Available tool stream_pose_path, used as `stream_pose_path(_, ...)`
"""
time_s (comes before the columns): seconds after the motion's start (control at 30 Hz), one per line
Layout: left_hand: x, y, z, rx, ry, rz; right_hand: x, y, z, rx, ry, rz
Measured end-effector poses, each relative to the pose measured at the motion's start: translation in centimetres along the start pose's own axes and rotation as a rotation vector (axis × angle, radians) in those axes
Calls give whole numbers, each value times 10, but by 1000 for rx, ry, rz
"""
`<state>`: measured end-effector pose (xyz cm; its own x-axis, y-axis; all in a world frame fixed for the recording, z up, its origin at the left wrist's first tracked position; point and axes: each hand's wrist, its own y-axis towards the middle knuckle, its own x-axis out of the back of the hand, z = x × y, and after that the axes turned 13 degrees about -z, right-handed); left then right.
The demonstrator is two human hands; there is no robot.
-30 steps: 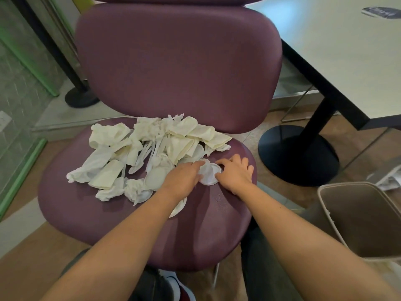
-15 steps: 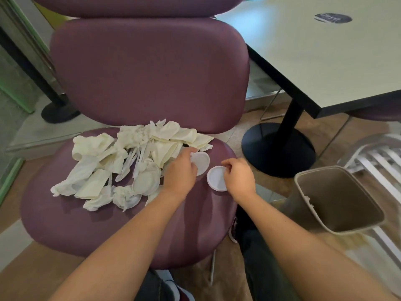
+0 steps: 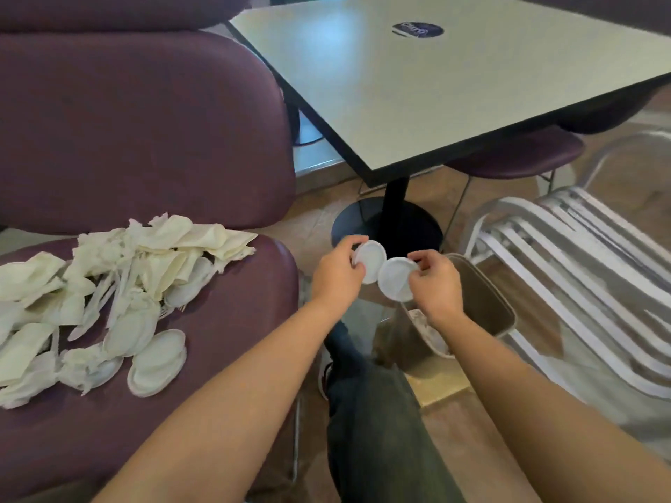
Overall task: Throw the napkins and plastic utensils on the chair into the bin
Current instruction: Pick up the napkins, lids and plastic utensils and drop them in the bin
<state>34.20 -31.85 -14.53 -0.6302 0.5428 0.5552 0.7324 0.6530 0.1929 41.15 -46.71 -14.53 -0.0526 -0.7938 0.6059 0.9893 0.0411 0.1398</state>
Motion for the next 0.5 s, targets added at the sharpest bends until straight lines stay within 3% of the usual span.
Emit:
stream_pose_path(0.3, -122, -22, -20, 69, 93, 145, 45, 31, -75, -103, -218, -83)
stream_pose_path(0.5, -140, -35, -17, 156, 70, 342, 37, 22, -100, -106, -308, 175)
